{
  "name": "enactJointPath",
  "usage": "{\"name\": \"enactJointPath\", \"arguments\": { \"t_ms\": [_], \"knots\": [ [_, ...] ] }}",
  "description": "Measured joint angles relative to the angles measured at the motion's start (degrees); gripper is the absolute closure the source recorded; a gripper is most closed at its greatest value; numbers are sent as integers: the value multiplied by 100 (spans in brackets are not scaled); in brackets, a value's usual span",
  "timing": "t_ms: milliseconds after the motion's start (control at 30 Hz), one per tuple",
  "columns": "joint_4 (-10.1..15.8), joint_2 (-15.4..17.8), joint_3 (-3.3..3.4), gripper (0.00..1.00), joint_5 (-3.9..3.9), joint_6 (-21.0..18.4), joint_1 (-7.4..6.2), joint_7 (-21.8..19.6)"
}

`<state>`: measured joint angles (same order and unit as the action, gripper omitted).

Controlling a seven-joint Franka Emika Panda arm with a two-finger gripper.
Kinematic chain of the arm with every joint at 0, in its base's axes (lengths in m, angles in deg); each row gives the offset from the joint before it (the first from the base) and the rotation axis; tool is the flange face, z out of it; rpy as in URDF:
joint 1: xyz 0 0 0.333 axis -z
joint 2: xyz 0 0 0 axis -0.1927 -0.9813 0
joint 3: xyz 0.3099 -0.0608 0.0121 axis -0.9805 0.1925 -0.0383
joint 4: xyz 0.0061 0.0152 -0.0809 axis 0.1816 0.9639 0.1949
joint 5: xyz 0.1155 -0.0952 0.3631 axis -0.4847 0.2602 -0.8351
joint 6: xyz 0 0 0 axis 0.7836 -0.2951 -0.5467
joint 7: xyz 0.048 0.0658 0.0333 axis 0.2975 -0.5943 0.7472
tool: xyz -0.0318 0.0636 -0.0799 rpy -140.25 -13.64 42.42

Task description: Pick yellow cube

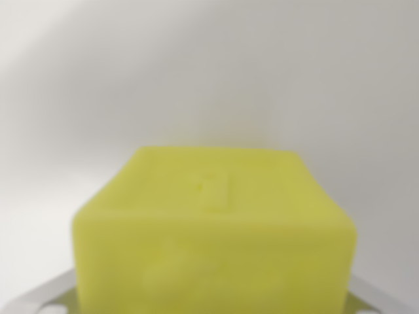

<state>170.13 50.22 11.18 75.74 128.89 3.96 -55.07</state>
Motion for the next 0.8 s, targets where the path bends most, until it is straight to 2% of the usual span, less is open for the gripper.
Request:
{"name": "enactJointPath", "arguments": {
  "t_ms": [800],
  "knots": [
    [181, 766, 0, 100, -3, -584, 0, 0]
  ]
}}
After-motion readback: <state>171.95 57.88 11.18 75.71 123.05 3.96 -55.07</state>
